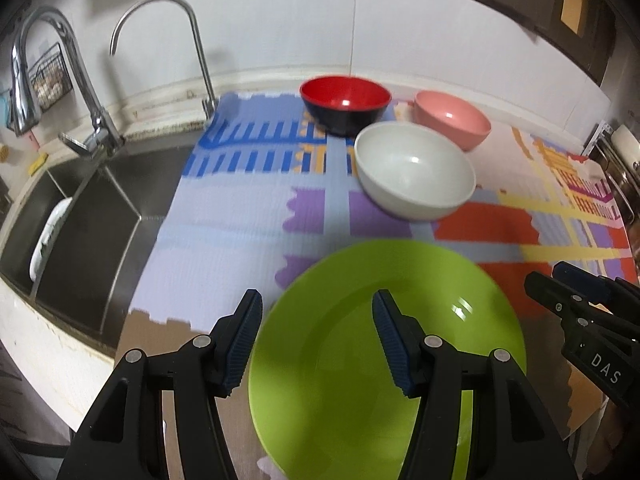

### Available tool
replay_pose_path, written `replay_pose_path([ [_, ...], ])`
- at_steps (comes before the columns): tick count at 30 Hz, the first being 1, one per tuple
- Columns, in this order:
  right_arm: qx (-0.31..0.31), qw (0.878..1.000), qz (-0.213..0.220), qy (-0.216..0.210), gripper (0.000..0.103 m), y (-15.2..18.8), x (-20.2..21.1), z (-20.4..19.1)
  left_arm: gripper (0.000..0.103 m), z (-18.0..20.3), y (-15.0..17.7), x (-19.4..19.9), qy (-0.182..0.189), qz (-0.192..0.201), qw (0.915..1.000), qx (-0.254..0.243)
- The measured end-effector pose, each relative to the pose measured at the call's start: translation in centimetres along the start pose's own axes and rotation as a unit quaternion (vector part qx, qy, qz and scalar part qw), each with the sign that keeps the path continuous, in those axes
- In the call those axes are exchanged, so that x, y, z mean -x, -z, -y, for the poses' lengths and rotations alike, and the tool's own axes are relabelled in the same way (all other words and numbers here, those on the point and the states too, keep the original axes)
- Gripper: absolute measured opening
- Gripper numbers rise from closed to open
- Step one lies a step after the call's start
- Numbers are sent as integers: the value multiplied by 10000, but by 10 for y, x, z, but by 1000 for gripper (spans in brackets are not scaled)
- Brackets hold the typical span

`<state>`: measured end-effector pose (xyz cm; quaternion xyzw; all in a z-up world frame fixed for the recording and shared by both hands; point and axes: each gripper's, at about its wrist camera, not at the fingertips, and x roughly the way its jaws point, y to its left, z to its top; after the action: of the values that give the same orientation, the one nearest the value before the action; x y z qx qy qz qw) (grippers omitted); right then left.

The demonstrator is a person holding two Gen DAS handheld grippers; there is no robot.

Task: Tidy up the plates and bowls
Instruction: 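Lower the green plate onto the blue-and-white plates and open both tools, then move both tools to the rim of the white bowl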

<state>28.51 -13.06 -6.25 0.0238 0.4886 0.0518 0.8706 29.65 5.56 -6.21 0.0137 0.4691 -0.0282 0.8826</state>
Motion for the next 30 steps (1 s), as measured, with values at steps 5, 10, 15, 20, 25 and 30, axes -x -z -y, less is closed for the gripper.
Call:
replay_pose_path([
  [5,-26,9998,207,32,42,-17,5,5,57,3,-18,2,-18,219,9997,-44],
  [10,-49,9990,439,67,42,-34,8,9,57,7,-37,1,-34,376,9992,-97],
  [15,-81,9982,595,68,42,-51,7,13,56,11,-54,-4,-32,442,9989,-134],
  [20,-66,9977,669,8,42,-68,-1,15,56,12,-68,-18,-5,411,9990,-150],
  [25,-45,9980,630,-57,42,-79,-14,14,56,13,-80,-33,11,349,9992,-195],
  [30,-31,9986,512,-100,42,-88,-31,14,56,14,-90,-51,3,246,9994,-250],
])
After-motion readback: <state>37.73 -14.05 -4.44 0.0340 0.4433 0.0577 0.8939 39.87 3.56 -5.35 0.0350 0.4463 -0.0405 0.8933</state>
